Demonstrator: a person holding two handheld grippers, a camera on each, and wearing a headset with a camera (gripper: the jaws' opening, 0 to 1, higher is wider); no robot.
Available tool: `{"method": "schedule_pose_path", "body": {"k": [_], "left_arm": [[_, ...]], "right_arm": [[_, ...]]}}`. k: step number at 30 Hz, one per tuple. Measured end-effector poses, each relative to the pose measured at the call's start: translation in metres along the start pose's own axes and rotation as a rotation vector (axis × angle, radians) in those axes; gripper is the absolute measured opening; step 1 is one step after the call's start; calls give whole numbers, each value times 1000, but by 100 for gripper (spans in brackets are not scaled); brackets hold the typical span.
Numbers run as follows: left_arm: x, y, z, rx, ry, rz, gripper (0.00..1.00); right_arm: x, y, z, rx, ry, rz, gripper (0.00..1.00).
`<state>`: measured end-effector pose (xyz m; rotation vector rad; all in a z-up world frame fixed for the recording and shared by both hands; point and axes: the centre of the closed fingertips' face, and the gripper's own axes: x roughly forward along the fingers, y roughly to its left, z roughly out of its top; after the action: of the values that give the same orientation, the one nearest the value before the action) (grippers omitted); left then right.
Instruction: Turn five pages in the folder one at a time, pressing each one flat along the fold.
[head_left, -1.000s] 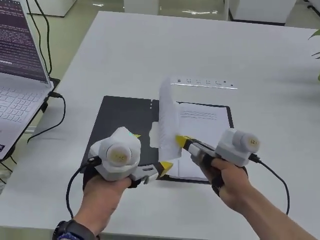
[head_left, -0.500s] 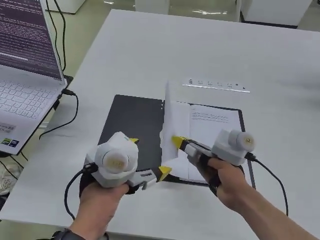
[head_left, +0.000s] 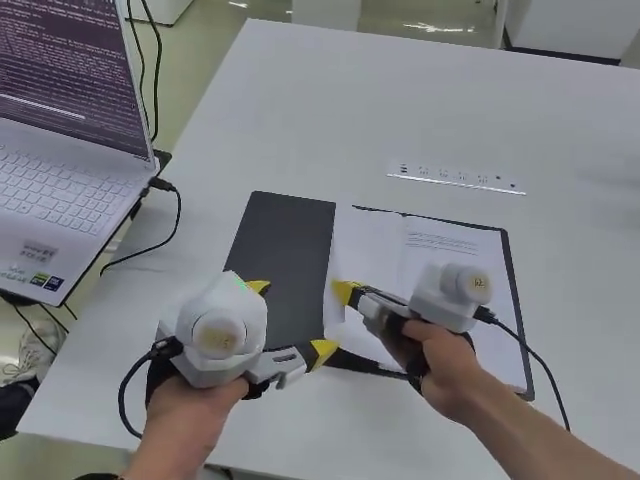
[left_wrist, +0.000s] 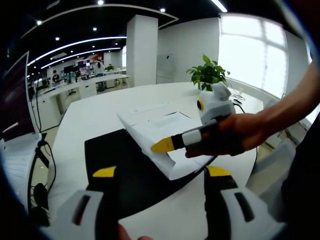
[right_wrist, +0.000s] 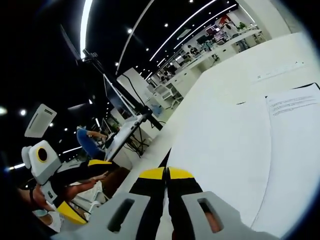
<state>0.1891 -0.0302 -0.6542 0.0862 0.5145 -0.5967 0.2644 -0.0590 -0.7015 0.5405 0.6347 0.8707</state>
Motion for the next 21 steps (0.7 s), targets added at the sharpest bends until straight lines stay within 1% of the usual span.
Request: {"method": "schedule_pose_path", "body": {"k": [4,7,11,16,19,21], "left_arm": [[-5,6,-3,-15,-3,16,69],[-7,9,-4,-25,-3,23,69],[-9,8,-6,-33,-7,21,69],[-11,7,-13,-48,4,17,69],[-11,8,-18,-54,12,16,69],[-12,9,-18,-56,13,16,69]], "right_arm": [[8,0,-6,11,13,-2,0],[15,-3,-10,19,25,-5,0],[20,-5,-16,22,45,-4,0],[27,-7,-24,37,62,-7,0],[33,-9,-28,48,74,-10,0],[37,-11,-31,54,83,-17,0]]}}
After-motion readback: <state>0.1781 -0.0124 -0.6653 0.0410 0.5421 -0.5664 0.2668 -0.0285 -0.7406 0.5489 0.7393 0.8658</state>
